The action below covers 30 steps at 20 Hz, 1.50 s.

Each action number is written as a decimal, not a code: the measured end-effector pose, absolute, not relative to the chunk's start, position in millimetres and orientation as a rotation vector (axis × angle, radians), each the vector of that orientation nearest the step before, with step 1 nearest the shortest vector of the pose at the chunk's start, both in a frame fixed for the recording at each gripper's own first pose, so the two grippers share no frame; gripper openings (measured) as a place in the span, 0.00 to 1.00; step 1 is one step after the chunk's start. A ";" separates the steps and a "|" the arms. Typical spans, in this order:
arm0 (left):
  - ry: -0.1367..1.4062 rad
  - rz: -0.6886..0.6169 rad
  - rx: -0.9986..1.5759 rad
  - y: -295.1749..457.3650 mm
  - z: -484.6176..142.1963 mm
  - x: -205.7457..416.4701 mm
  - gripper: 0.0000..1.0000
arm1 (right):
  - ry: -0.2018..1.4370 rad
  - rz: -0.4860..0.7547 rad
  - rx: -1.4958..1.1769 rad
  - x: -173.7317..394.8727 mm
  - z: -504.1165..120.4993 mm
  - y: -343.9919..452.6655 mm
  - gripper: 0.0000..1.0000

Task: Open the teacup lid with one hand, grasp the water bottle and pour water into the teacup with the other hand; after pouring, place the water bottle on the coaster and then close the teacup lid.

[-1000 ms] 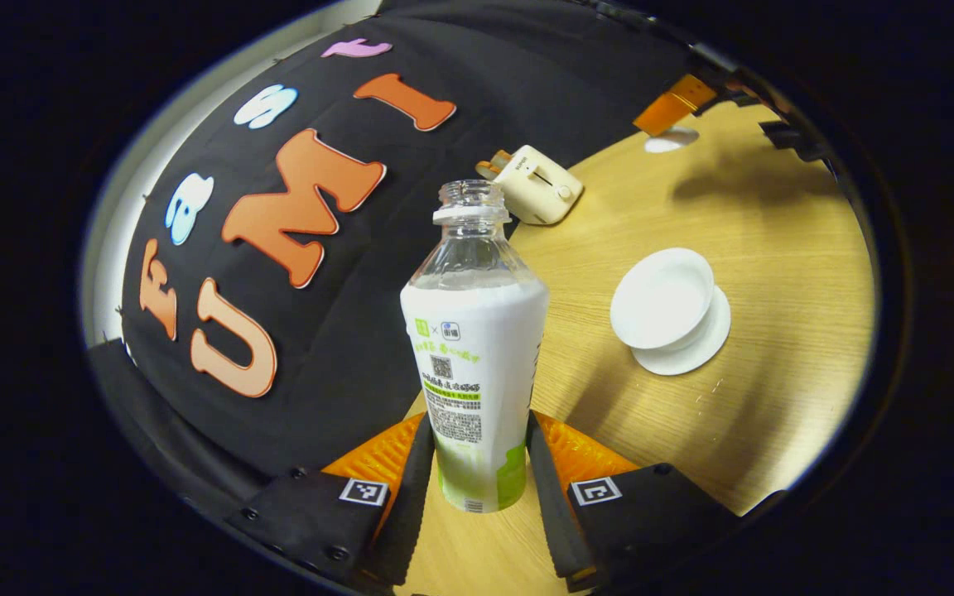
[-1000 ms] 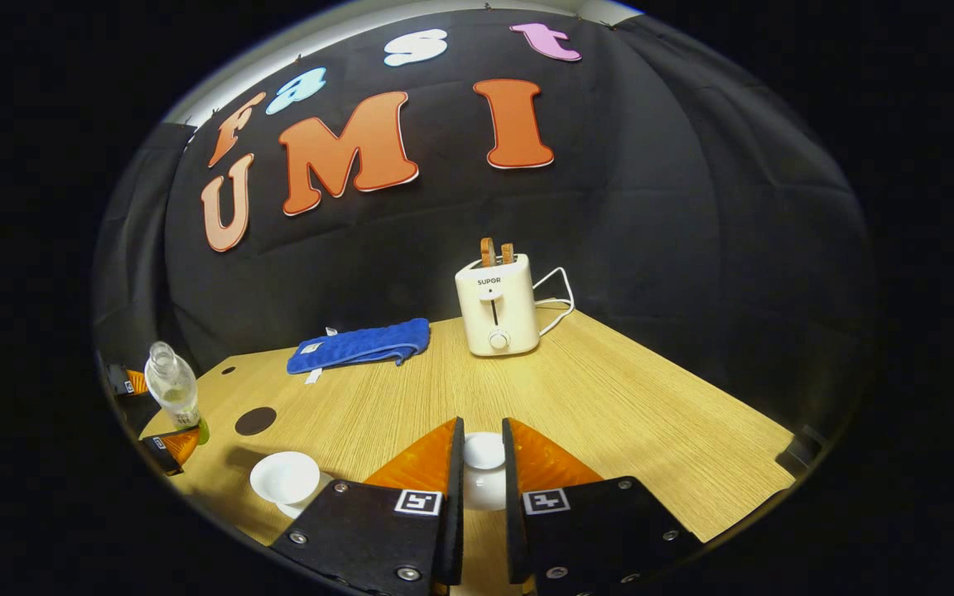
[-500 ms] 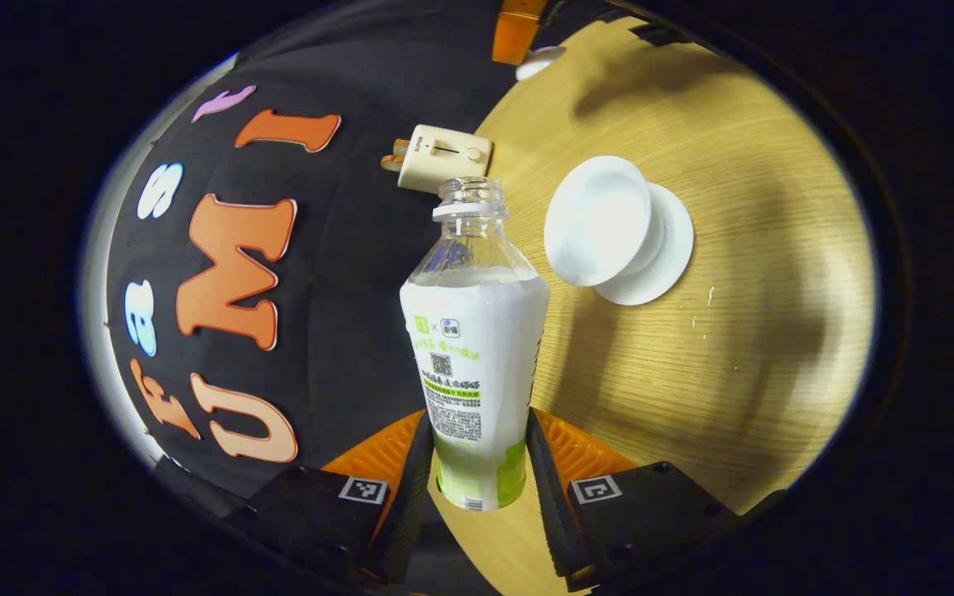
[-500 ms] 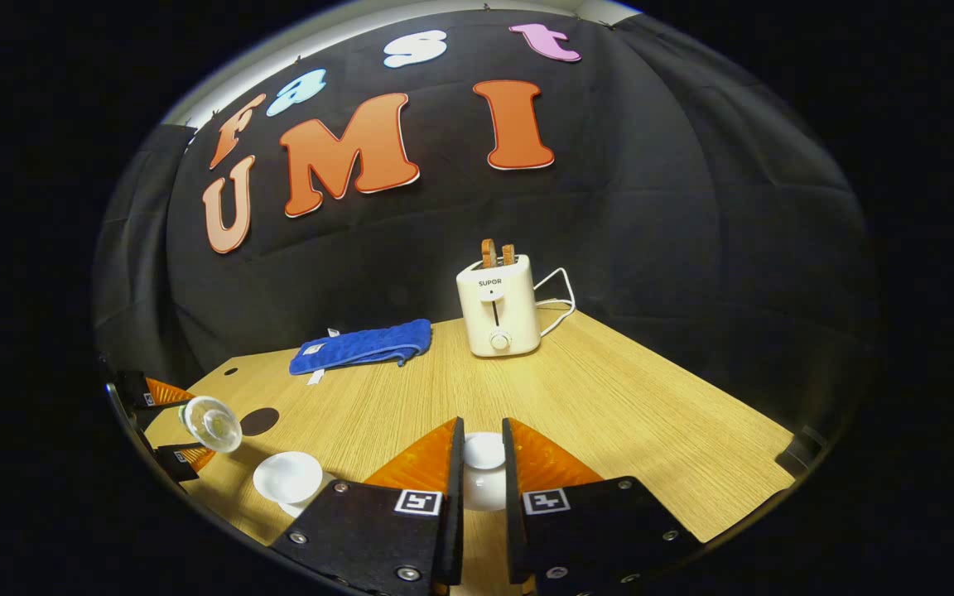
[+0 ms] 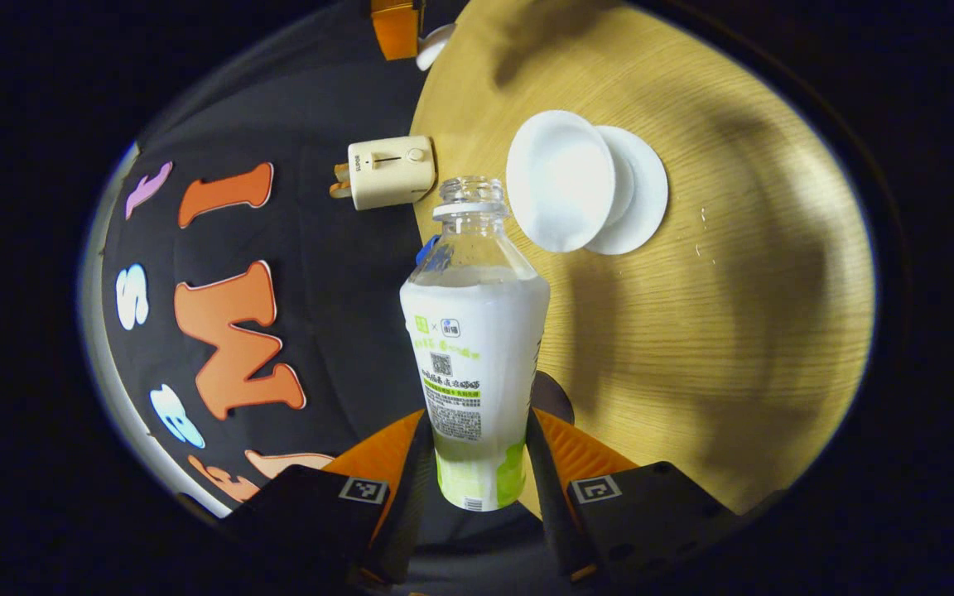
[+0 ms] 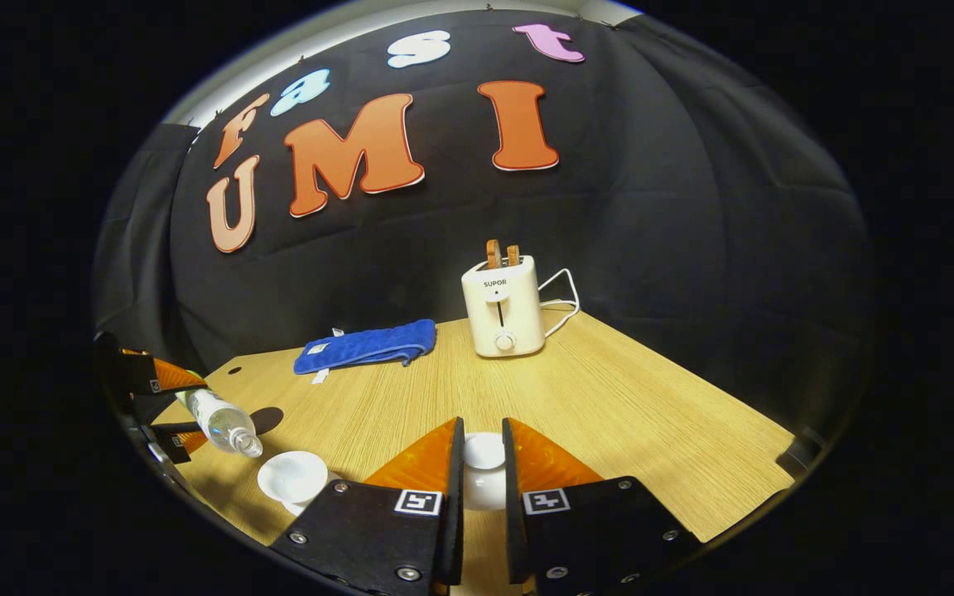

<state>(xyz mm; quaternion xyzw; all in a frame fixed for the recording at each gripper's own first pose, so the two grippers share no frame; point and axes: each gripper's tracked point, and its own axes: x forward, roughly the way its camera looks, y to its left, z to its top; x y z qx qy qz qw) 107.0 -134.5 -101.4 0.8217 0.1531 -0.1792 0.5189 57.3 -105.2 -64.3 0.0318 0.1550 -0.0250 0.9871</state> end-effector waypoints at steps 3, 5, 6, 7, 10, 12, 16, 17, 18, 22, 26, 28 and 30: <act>0.383 -0.431 2.035 -133.1 -99.7 109.6 0.64 | 0.310 -0.056 0.065 56.9 -64.3 -108.8 0.21; 0.411 -0.448 2.069 -130.0 -103.6 111.0 0.64 | 0.311 -0.057 0.067 56.2 -64.4 -108.7 0.21; 0.422 -0.451 2.083 -128.5 -104.8 111.5 0.65 | 0.311 -0.055 0.067 56.5 -64.6 -108.5 0.22; 0.428 -0.452 2.097 -127.6 -104.4 111.2 0.63 | 0.311 -0.055 0.067 56.1 -64.3 -108.2 0.22; 0.422 -0.439 2.152 -127.6 -97.6 115.0 0.65 | 0.310 -0.051 0.066 55.7 -63.5 -107.0 0.21; 0.419 -0.439 2.187 -129.4 -95.5 116.9 0.64 | 0.310 -0.048 0.065 55.0 -63.7 -106.2 0.21; 0.395 -0.450 2.258 -135.2 -90.1 112.3 0.64 | 0.308 -0.043 0.062 55.5 -62.7 -104.3 0.21; 0.385 -0.453 2.279 -137.8 -88.3 111.0 0.64 | 0.309 -0.043 0.061 55.6 -62.6 -104.7 0.21; 0.371 -0.457 2.302 -139.9 -86.6 110.0 0.66 | 0.311 -0.043 0.061 55.1 -63.7 -104.3 0.21; 0.306 -0.471 2.373 -152.8 -81.1 106.8 0.66 | 0.310 -0.043 0.061 55.4 -63.6 -104.4 0.21; 0.251 -0.474 2.411 -165.3 -78.0 110.3 0.66 | 0.310 -0.047 0.064 55.1 -63.7 -106.9 0.21; 0.250 -0.485 2.430 -165.2 -77.9 110.7 0.66 | 0.309 -0.049 0.065 54.8 -63.5 -107.7 0.21; 0.264 -0.490 2.416 -163.3 -80.3 113.3 0.66 | 0.309 -0.050 0.066 55.1 -63.5 -109.2 0.21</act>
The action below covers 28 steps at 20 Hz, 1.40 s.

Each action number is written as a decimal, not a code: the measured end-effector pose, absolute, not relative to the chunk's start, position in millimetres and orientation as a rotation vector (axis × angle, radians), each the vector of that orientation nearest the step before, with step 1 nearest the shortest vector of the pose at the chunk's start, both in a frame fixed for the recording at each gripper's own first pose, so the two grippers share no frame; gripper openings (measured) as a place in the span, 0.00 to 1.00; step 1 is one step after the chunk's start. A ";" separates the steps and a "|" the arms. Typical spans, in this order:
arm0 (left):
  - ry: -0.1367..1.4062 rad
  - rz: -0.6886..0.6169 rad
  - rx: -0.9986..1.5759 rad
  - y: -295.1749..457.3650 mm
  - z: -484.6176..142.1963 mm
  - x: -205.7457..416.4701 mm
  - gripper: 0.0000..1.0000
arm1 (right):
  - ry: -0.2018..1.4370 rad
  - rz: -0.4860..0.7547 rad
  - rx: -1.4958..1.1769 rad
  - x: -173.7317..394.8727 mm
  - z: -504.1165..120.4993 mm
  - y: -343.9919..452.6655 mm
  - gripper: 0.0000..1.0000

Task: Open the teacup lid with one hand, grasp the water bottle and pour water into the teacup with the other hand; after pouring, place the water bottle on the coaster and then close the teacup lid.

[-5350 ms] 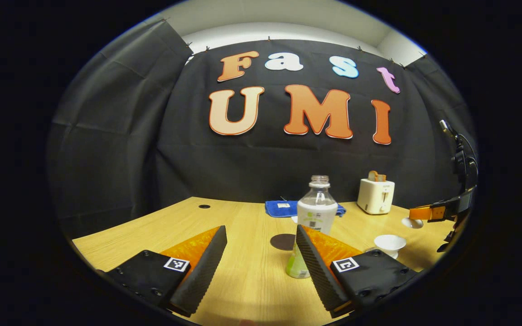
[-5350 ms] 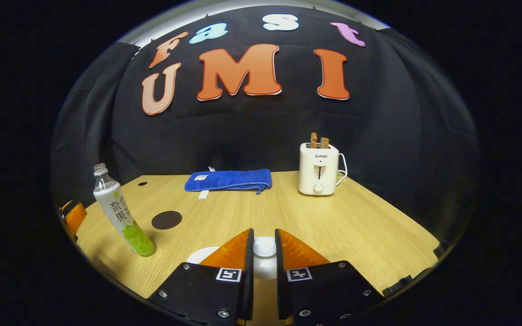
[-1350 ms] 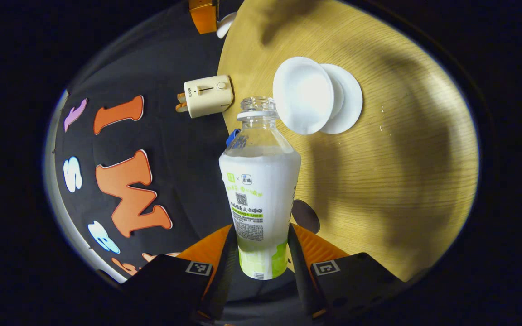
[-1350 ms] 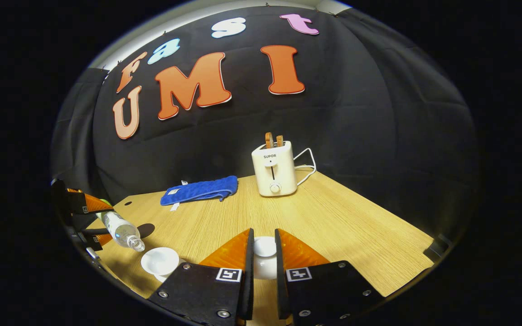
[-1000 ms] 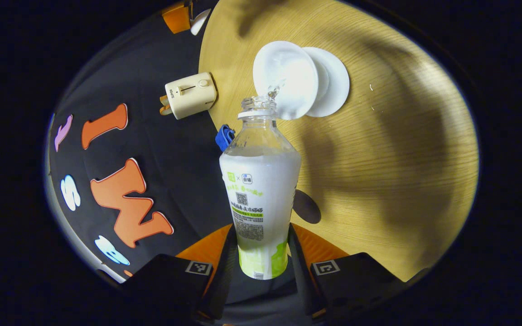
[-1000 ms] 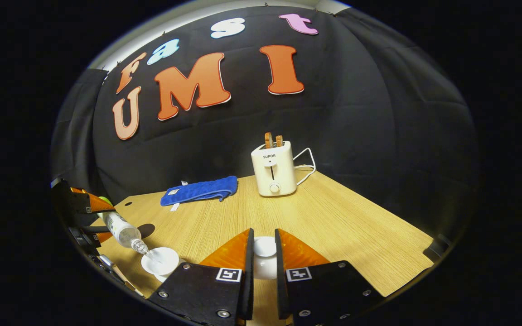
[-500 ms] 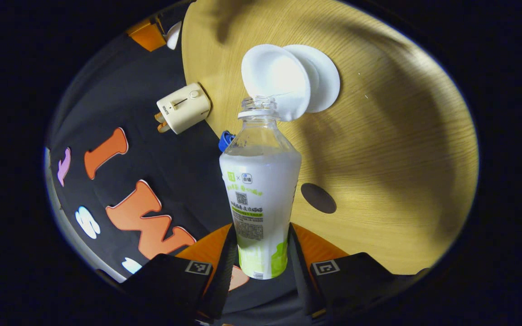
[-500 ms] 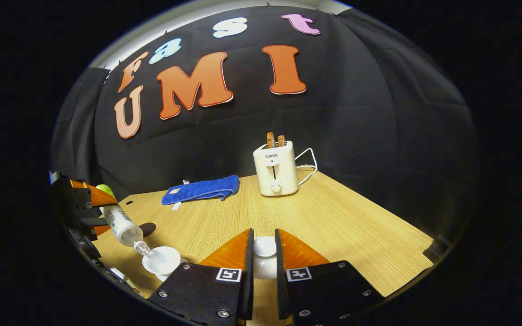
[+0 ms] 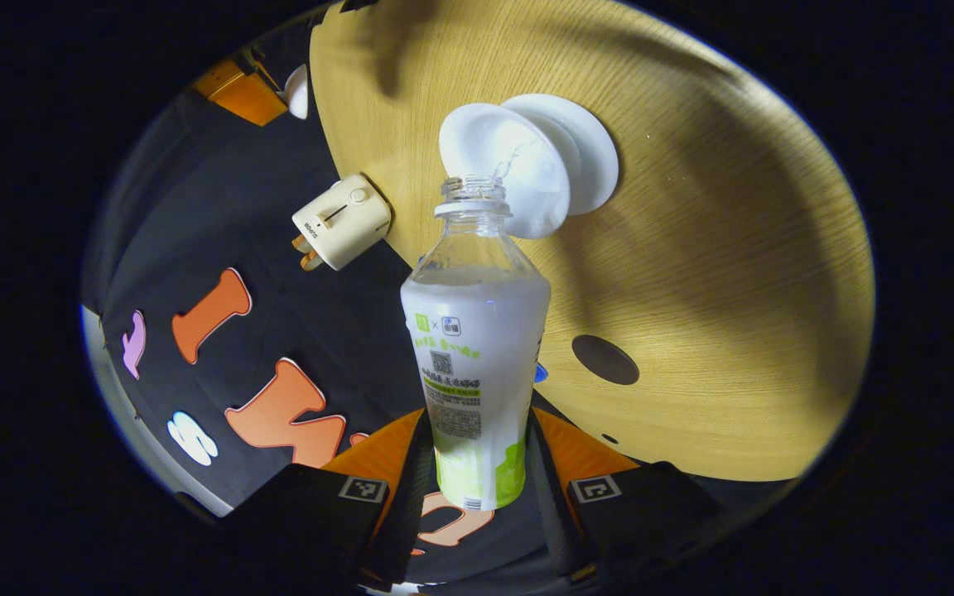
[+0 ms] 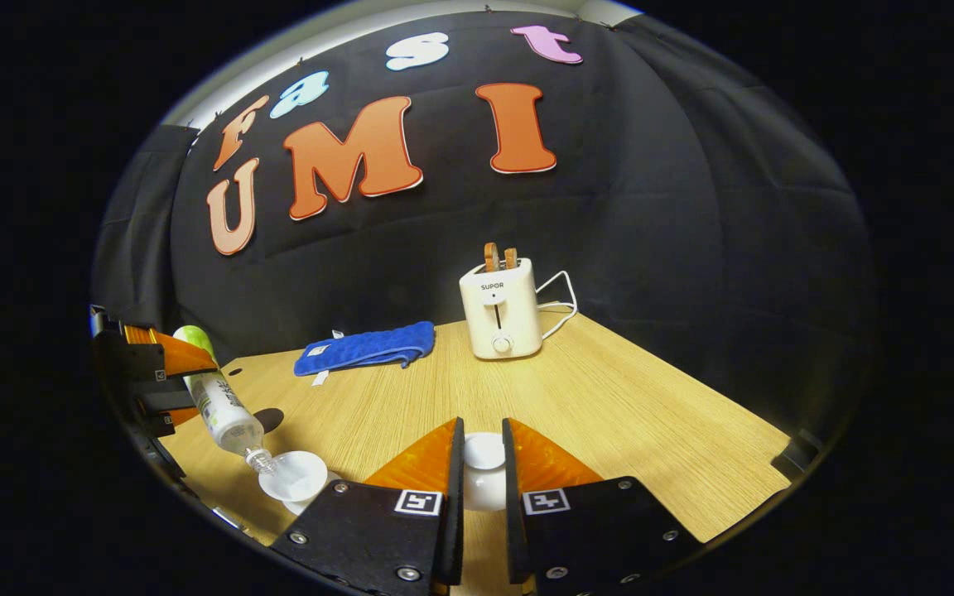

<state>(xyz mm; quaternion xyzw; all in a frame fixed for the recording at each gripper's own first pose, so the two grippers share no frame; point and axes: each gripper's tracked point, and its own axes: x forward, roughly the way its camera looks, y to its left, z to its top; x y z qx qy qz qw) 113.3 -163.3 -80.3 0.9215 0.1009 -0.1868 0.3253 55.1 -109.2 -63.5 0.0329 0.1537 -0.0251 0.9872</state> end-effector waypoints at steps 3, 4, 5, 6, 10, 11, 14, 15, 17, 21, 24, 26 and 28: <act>0.278 -0.493 2.328 -158.5 -87.0 117.6 0.64 | 0.310 -0.055 0.072 54.8 -63.9 -110.4 0.21; 0.281 -0.480 2.270 -155.4 -87.2 115.9 0.67 | 0.308 -0.055 0.072 54.6 -63.7 -110.6 0.21; 0.298 -0.468 2.193 -150.4 -89.5 112.7 0.64 | 0.307 -0.056 0.073 54.8 -63.5 -110.6 0.21; 0.315 -0.462 2.102 -148.6 -91.8 110.1 0.66 | 0.307 -0.057 0.076 55.0 -63.3 -111.3 0.21; 0.363 -0.462 1.797 -145.6 -107.8 102.7 0.65 | 0.310 -0.068 0.089 56.0 -65.1 -116.9 0.21; 0.376 -0.467 1.721 -145.5 -114.8 99.9 0.70 | 0.310 -0.072 0.090 55.9 -65.1 -118.7 0.21; 0.414 -0.457 1.446 -142.2 -126.1 87.5 0.70 | 0.307 -0.086 0.092 55.4 -64.8 -123.6 0.21; 0.428 -0.446 1.340 -138.2 -125.2 82.9 0.65 | 0.308 -0.089 0.092 55.7 -65.8 -123.4 0.21; 0.406 -0.396 1.131 -137.3 -115.3 85.3 0.66 | 0.316 -0.086 0.088 56.6 -69.0 -119.5 0.21; 0.355 -0.309 0.771 -127.4 -97.8 100.1 0.61 | 0.329 -0.060 0.076 56.4 -73.3 -105.1 0.22; 0.318 -0.278 0.539 -129.1 -75.2 103.9 0.62 | 0.332 -0.040 0.060 56.8 -74.2 -94.9 0.21; 0.290 -0.262 0.437 -128.3 -70.9 115.3 0.65 | 0.339 -0.027 0.058 57.2 -76.4 -88.3 0.21; 0.268 -0.238 0.383 -123.0 -63.4 128.5 0.65 | 0.348 -0.010 0.060 56.8 -79.0 -82.3 0.22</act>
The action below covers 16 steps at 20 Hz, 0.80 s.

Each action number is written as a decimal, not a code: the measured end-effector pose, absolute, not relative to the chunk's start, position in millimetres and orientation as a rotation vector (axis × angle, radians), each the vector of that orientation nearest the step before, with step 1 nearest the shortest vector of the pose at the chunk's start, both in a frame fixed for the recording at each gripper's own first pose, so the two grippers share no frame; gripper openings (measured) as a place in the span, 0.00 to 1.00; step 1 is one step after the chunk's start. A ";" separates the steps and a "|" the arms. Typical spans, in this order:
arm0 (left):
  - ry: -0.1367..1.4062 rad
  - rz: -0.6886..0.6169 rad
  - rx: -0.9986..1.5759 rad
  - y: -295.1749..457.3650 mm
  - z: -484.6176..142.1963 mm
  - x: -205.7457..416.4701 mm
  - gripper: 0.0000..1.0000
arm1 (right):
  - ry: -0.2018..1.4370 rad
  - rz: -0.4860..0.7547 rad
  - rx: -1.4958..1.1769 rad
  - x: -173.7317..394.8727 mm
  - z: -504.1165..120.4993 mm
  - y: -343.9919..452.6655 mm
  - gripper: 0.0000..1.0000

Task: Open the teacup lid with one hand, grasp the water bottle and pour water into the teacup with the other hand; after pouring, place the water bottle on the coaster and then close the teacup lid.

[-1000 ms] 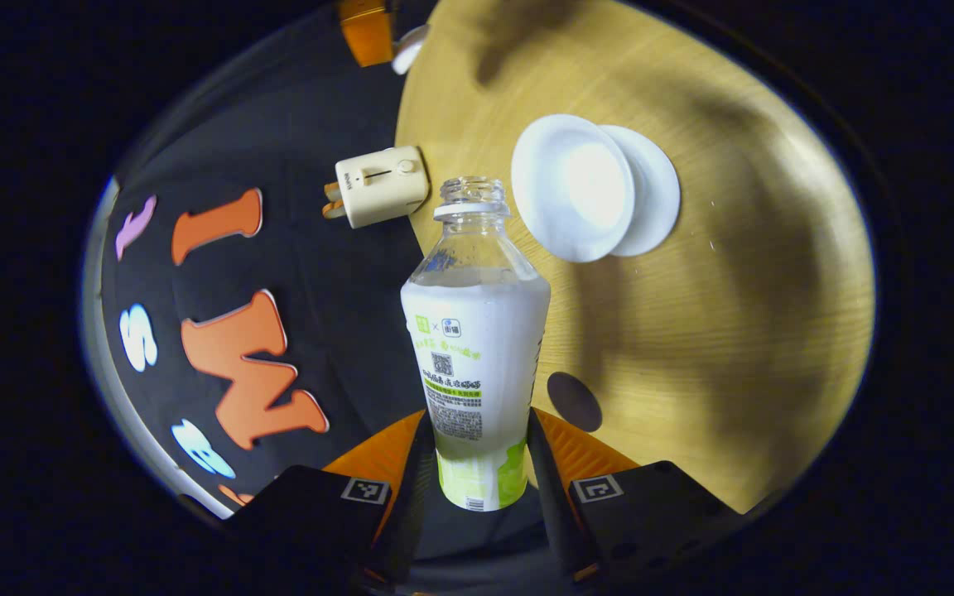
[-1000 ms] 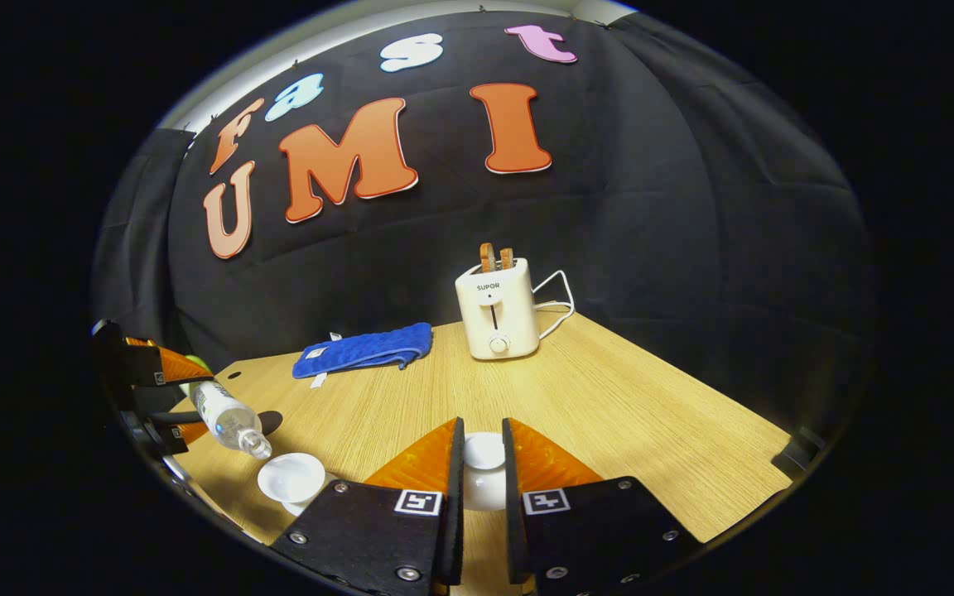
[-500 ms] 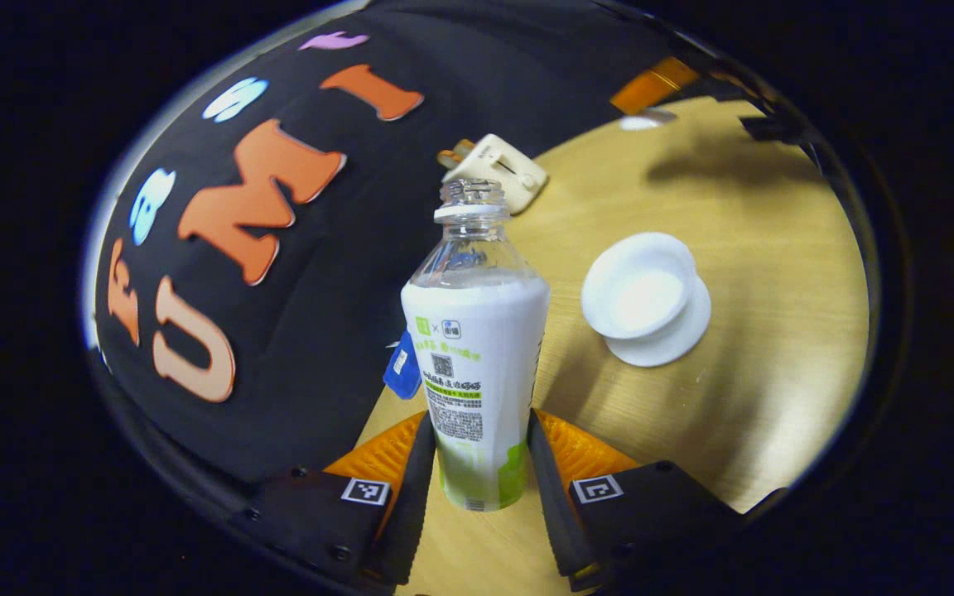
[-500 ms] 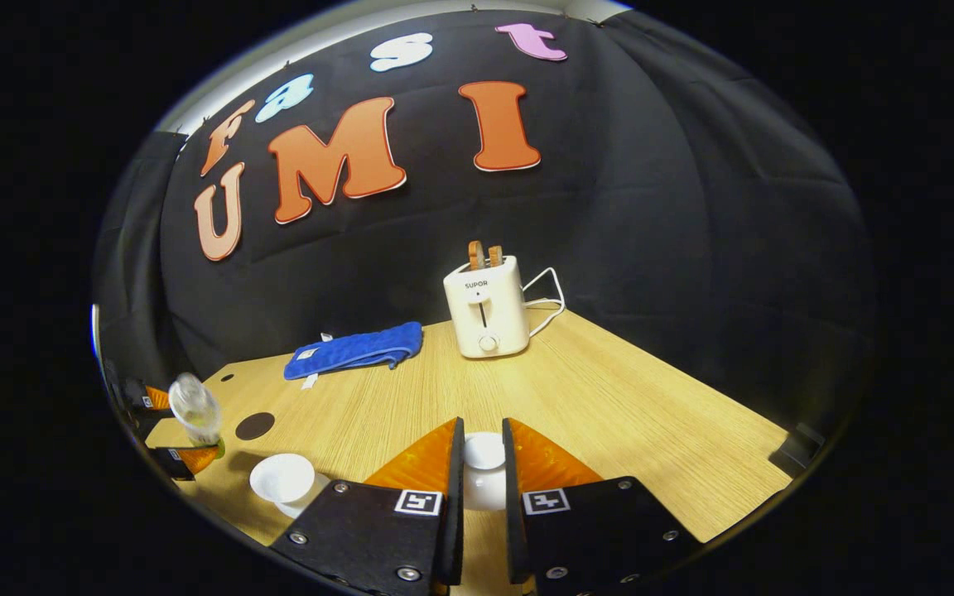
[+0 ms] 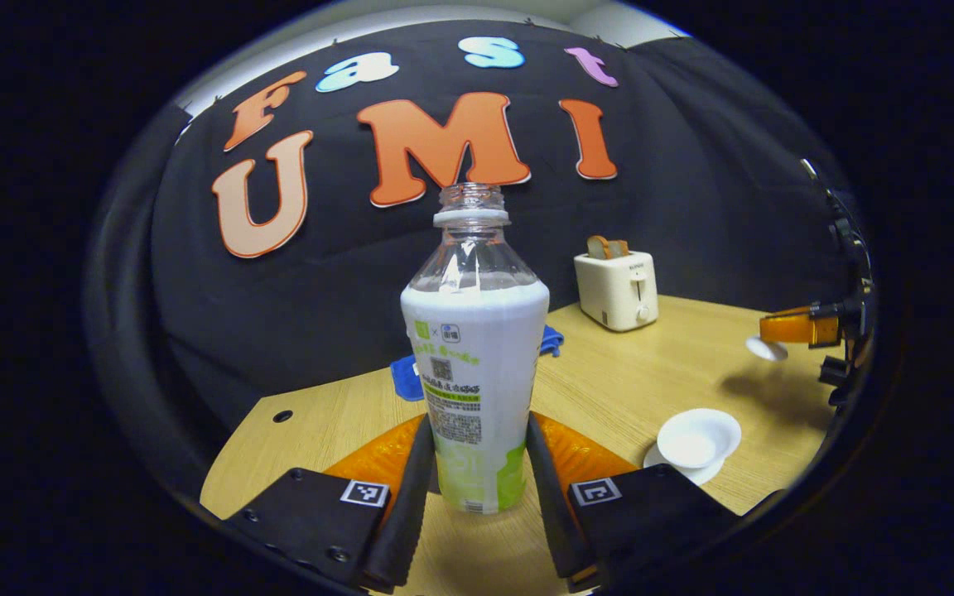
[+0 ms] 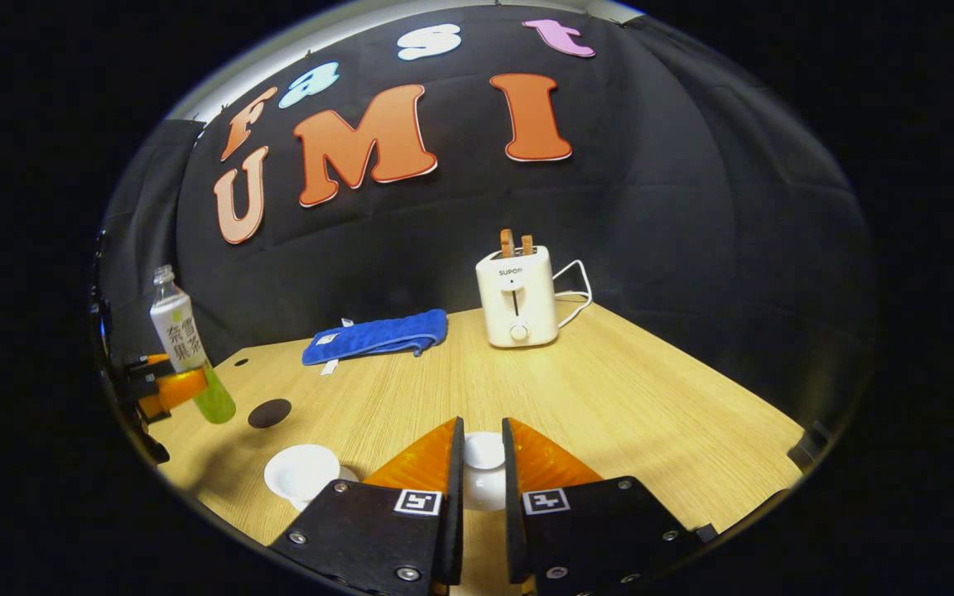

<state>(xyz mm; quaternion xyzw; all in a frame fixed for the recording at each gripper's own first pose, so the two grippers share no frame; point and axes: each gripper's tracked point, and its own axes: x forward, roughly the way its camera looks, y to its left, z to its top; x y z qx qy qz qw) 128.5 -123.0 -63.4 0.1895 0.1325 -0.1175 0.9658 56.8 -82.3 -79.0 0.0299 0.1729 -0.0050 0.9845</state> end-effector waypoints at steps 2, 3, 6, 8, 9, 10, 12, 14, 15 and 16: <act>0.263 -0.224 0.319 -117.9 -58.8 140.5 0.65 | 0.350 -0.002 0.058 58.0 -80.6 -79.0 0.22; 0.260 -0.217 0.284 -114.2 -58.0 146.4 0.65 | 0.352 0.000 0.054 57.7 -81.4 -77.9 0.22; 0.263 -0.208 0.210 -109.7 -55.0 169.3 0.65 | 0.358 0.006 0.052 59.0 -83.5 -76.3 0.22; 0.272 -0.194 0.222 -102.9 -56.2 187.3 0.64 | 0.363 0.003 0.053 59.4 -85.5 -77.2 0.22; 0.276 -0.188 0.232 -99.5 -58.2 196.3 0.63 | 0.366 0.001 0.052 59.4 -86.8 -78.4 0.22; 0.284 -0.188 0.236 -97.9 -62.4 202.2 0.63 | 0.369 -0.001 0.052 59.6 -87.7 -79.7 0.22; 0.328 -0.195 0.214 -97.6 -79.1 204.6 0.67 | 0.376 0.000 0.055 61.0 -90.5 -78.2 0.22; 0.357 -0.196 0.178 -98.4 -94.3 213.3 0.63 | 0.387 0.006 0.061 61.1 -93.4 -77.1 0.22; 0.363 -0.182 0.168 -94.6 -99.8 217.5 0.63 | 0.388 0.005 0.060 60.9 -93.6 -77.4 0.22; 0.374 -0.170 0.169 -88.8 -107.6 218.5 0.65 | 0.387 0.004 0.055 61.2 -93.9 -77.8 0.22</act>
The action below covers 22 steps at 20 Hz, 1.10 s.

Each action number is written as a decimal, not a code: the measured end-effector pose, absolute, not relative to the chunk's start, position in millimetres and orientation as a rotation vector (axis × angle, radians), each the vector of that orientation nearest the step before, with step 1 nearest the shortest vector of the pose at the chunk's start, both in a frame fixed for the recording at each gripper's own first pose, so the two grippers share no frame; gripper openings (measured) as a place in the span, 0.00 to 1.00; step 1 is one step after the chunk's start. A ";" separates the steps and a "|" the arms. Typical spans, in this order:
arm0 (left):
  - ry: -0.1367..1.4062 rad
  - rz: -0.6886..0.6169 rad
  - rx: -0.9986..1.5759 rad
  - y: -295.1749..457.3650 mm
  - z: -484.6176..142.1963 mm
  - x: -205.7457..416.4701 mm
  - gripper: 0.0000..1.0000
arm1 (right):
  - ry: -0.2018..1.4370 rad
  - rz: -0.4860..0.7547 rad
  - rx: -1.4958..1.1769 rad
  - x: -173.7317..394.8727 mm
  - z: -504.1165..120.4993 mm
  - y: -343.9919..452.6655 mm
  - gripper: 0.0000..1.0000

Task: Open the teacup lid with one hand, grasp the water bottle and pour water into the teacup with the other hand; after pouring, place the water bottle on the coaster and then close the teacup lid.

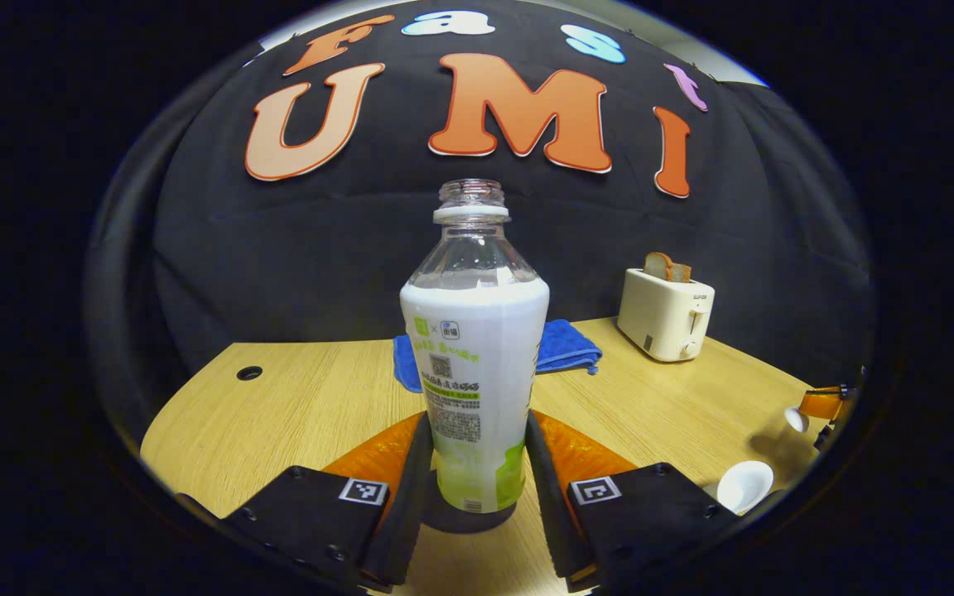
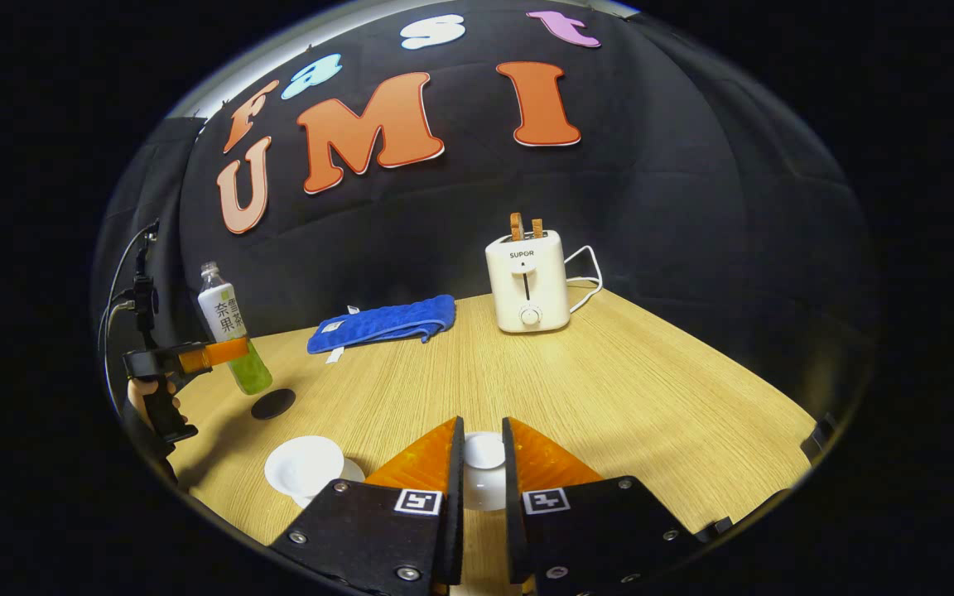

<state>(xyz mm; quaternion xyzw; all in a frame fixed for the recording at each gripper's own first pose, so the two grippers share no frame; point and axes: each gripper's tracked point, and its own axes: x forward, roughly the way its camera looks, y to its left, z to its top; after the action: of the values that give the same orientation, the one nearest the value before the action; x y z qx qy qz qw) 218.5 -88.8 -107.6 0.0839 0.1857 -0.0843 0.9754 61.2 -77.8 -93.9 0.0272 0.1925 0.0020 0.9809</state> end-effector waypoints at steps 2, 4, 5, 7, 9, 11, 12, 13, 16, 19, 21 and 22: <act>0.403 -0.154 0.175 -80.7 -121.0 219.8 0.64 | 0.387 0.009 0.052 60.8 -93.8 -75.2 0.22; 0.428 -0.144 0.170 -73.5 -131.5 218.1 0.66 | 0.392 0.008 0.049 62.1 -95.7 -75.1 0.21; 0.439 -0.141 0.159 -71.5 -135.9 217.7 0.65 | 0.396 0.006 0.047 62.0 -97.8 -75.6 0.22; 0.438 -0.146 0.139 -72.9 -139.1 217.0 0.64 | 0.402 0.003 0.041 62.4 -99.5 -75.6 0.22; 0.441 -0.148 0.149 -73.7 -141.4 214.8 0.64 | 0.404 0.002 0.042 63.3 -100.5 -75.2 0.22; 0.435 -0.156 0.179 -77.7 -144.0 214.0 0.65 | 0.406 0.003 0.041 62.8 -100.8 -75.5 0.22; 0.423 -0.157 0.197 -78.5 -141.9 213.4 0.67 | 0.407 0.005 0.042 62.6 -101.0 -74.6 0.21; 0.415 -0.153 0.216 -78.8 -141.8 212.7 0.70 | 0.406 0.005 0.041 63.0 -100.8 -75.0 0.21; 0.401 -0.138 0.241 -79.2 -141.6 213.4 0.73 | 0.401 0.007 0.045 62.6 -98.5 -74.7 0.21; 0.403 -0.126 0.241 -76.8 -142.5 212.5 0.72 | 0.399 0.003 0.048 61.8 -97.3 -76.5 0.22; 0.402 -0.124 0.233 -75.5 -142.7 211.8 0.72 | 0.398 0.002 0.050 62.2 -97.2 -76.6 0.17; 0.405 -0.120 0.233 -74.1 -143.8 211.4 0.74 | 0.397 0.003 0.051 62.3 -96.8 -76.3 0.17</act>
<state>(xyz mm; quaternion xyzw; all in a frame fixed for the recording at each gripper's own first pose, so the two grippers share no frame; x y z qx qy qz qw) 211.4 -74.1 -143.8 0.1156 0.2005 -0.0593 0.9710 62.3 -76.3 -96.8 0.0252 0.1971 0.0014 0.9801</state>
